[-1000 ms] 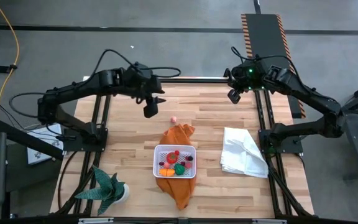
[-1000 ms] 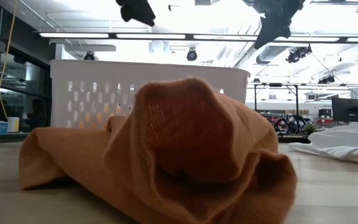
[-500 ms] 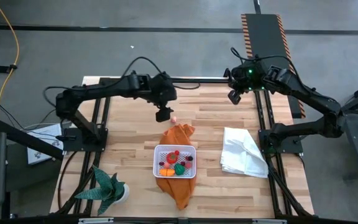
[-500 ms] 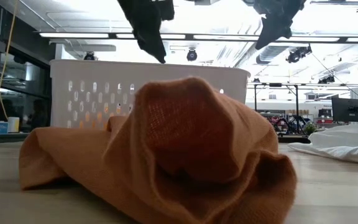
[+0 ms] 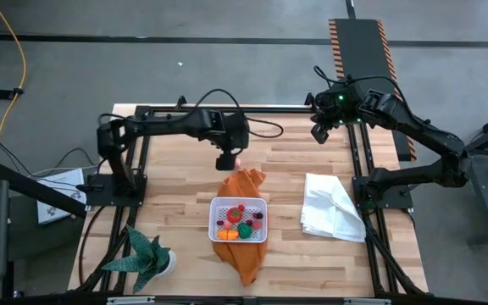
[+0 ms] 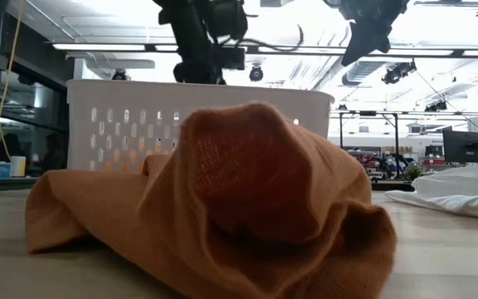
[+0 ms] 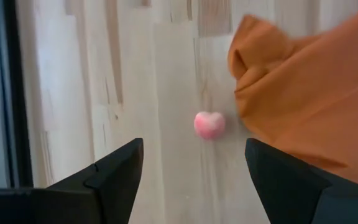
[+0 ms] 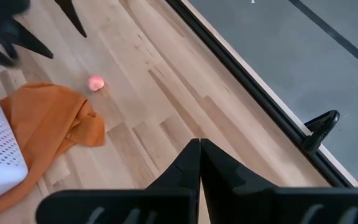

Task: Pick and placing Produce into tupperware
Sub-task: Put the pink peach into the white basket

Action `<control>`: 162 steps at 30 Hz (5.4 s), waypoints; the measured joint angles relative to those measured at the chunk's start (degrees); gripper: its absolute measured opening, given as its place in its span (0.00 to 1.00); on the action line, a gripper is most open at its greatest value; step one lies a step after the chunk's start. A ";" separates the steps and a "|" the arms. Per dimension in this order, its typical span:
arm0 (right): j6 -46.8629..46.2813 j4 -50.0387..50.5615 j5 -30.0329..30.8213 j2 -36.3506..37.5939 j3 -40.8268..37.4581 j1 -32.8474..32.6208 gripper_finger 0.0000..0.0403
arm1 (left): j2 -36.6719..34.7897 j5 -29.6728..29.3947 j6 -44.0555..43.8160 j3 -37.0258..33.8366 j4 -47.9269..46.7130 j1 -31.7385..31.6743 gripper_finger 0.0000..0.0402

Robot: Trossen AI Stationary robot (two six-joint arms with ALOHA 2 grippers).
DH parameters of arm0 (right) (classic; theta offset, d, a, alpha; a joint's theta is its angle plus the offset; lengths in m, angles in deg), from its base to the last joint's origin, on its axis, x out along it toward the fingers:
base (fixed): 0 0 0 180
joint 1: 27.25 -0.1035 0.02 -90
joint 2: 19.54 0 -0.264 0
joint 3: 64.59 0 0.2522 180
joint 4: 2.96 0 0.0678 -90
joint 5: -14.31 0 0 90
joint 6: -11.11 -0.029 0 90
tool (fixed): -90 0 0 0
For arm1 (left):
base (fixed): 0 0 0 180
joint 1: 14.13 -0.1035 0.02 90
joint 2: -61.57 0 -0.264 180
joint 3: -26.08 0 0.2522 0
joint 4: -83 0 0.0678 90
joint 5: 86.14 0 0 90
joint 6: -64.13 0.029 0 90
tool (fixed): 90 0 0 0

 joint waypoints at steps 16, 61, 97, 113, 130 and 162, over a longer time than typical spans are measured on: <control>-1.49 3.71 -0.03 0.00 0.00 0.00 0.00 | 7.96 1.09 7.51 -0.02 1.54 -0.75 0.67; -1.51 3.20 0.04 0.00 0.00 0.02 0.00 | 15.09 11.40 11.75 -0.08 3.22 -3.73 0.67; -1.10 3.08 0.24 0.00 0.00 0.02 0.00 | 17.75 11.63 8.30 -0.04 3.73 -3.75 0.67; -1.01 3.08 0.67 0.00 0.00 0.02 0.00 | 17.71 11.64 7.66 -0.04 3.23 -3.75 0.46; -0.98 3.09 0.66 0.00 0.00 0.02 0.00 | 17.69 11.93 5.23 -0.04 3.05 -3.75 0.33; 0.07 3.25 0.64 0.00 0.00 0.02 0.00 | 16.74 11.86 1.80 21.88 -19.98 -6.74 0.32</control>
